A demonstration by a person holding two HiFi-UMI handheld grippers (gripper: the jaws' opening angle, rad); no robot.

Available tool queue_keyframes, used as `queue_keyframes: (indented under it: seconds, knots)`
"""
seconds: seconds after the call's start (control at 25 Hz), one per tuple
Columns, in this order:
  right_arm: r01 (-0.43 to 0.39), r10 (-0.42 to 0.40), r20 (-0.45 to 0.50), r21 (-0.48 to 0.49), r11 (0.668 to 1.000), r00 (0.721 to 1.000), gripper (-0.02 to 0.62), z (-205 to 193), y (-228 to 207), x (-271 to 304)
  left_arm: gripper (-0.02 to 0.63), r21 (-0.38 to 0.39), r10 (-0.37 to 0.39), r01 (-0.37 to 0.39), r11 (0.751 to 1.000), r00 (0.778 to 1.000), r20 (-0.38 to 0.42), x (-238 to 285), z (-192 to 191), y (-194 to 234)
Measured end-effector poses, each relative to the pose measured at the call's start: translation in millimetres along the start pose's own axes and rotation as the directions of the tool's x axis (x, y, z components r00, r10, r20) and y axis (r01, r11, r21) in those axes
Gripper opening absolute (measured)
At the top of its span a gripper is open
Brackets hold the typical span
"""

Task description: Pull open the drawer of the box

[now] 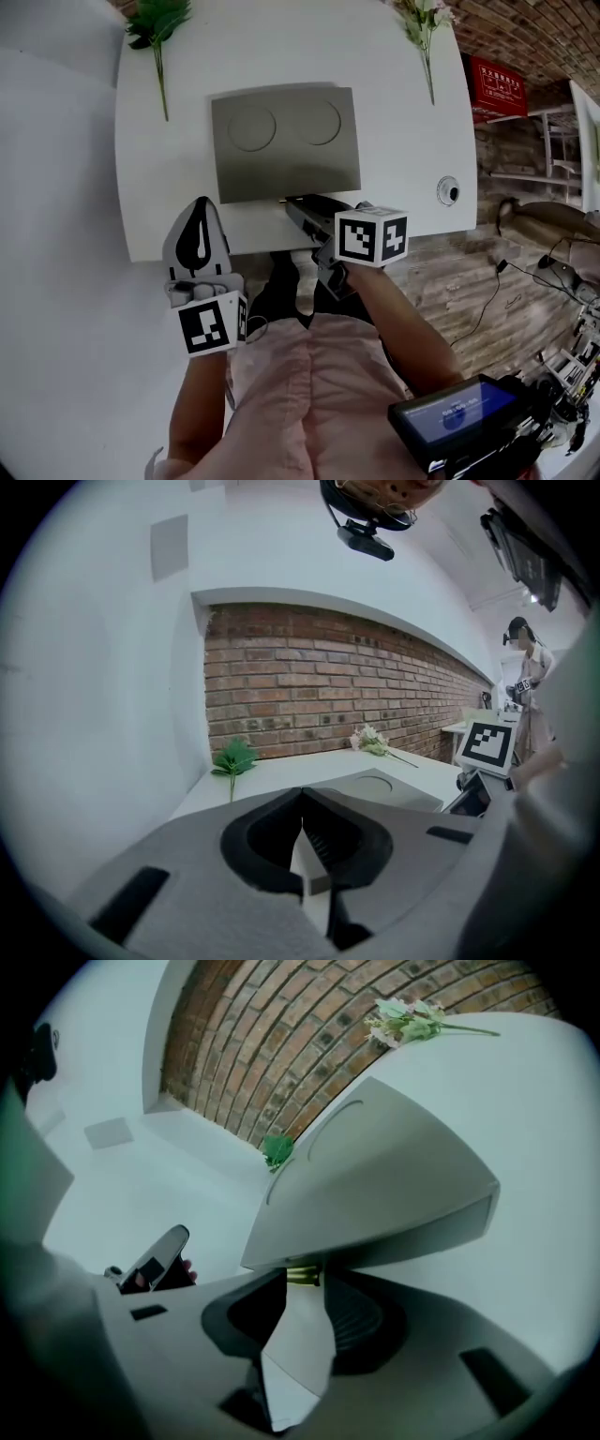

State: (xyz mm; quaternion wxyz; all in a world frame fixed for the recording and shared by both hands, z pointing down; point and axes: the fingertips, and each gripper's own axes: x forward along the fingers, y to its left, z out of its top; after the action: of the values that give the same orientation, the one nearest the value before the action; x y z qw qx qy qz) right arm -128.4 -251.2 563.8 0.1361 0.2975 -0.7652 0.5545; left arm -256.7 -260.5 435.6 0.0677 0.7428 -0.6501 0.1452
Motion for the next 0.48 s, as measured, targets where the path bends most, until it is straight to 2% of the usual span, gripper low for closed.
queue_keyframes:
  seconds: [0.2,0.48]
  knots:
    - [-0.024,0.025,-0.014,0.043,0.999,1.0,0.091,-1.3,-0.6,1.8,0.008,0.004,0.004,-0.004,1.0,1.0,0.009,-3.0,3.5,4.3]
    - [-0.033,0.033,0.001,0.054,0.998,0.999,0.072,-0.7,-2.0,0.2,0.008,0.013,-0.008,0.008,1.0,1.0,0.015,-6.7,5.2,2.8]
